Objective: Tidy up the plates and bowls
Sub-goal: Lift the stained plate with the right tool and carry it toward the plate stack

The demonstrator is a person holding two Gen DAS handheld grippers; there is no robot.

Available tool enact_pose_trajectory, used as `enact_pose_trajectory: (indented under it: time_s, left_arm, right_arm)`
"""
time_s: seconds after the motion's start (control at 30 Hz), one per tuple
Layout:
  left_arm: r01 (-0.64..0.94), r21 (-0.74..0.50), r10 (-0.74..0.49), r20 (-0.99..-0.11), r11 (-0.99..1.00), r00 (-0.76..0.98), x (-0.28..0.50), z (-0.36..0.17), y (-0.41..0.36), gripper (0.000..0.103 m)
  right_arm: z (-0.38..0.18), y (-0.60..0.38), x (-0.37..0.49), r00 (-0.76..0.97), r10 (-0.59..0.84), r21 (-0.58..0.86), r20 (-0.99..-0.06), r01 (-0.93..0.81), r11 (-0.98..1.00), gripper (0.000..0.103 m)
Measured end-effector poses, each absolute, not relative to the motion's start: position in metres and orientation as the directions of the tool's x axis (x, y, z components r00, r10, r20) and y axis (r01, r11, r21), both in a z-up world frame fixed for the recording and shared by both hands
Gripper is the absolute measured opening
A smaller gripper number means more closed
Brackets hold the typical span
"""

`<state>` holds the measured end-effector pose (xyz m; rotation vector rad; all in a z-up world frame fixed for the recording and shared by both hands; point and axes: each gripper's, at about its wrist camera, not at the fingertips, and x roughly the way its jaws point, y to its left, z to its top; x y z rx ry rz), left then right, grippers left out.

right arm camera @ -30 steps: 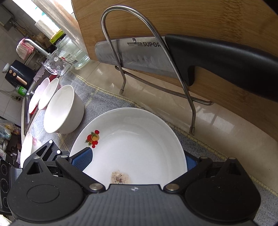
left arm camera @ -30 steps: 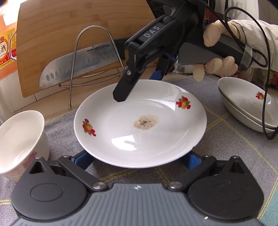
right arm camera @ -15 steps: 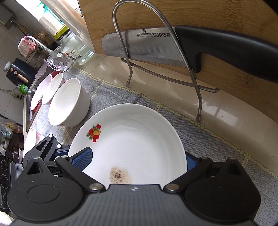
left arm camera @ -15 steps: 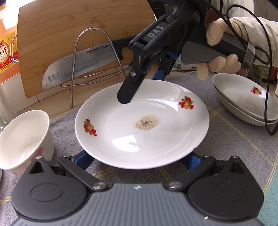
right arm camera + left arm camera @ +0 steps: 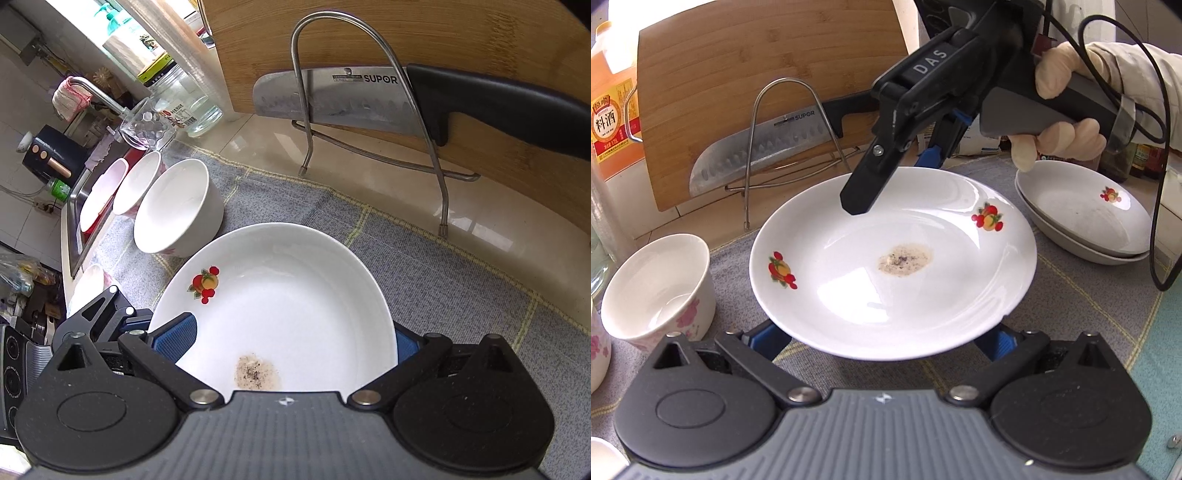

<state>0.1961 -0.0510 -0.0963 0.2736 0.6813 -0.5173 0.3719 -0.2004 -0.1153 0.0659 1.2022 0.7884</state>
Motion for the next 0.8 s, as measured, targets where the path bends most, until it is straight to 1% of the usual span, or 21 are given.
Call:
enact_pose_trajectory:
  time_s: [0.8]
  left_arm:
    - [0.604,0.111,-0.398,-0.657,0.789,0.64,0.14,-0.07,-0.08,0.102]
  right_arm:
    - [-0.087,-0.235,0.301,0.208,0.578,0.431,-0.789,-0.483,0.762,0.103]
